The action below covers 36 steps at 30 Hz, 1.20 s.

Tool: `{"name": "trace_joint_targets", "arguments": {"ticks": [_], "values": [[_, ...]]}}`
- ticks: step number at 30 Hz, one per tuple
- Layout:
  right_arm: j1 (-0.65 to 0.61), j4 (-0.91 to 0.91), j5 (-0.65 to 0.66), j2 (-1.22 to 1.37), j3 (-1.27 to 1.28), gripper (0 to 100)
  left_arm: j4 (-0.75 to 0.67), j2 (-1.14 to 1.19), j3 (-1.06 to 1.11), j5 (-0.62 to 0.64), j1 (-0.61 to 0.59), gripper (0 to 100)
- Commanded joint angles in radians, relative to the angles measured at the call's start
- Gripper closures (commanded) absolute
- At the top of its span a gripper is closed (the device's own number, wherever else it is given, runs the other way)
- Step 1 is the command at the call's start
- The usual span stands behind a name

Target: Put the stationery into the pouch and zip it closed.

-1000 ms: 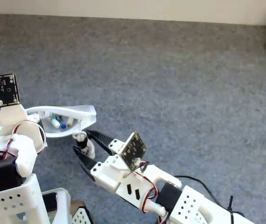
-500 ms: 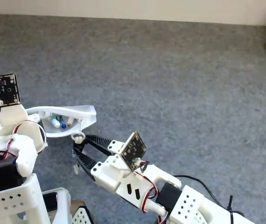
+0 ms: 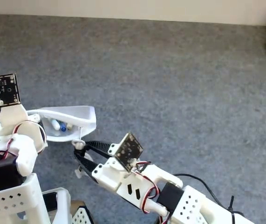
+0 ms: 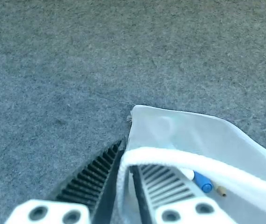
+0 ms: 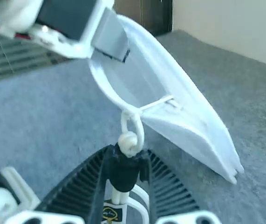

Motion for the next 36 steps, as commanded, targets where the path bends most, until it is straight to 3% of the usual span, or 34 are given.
{"name": "trace_joint_targets", "arguments": {"ticks": [1,4,8,15,23,36], "values": [[-0.007,0.209,0.029,-0.01,-0.154,99.5,-0.009,0.024,-0.018,-0.02,-0.002,99],[-0.007,0.369,0.034,-0.01,-0.237,99.5,-0.009,0.024,-0.068,-0.071,0.028,99],[-0.007,0.533,0.137,-0.01,-0.295,99.5,-0.008,0.024,-0.116,-0.13,0.131,97],[-0.012,0.705,0.255,-0.01,-0.308,99.5,-0.009,0.024,-0.127,-0.18,0.335,77],[-0.013,0.776,0.339,-0.01,-0.305,99.5,-0.052,0.031,-0.125,-0.293,0.552,75],[-0.015,0.776,0.339,-0.01,-0.295,99.5,-0.058,0.033,-0.119,-0.411,0.878,75]]}}
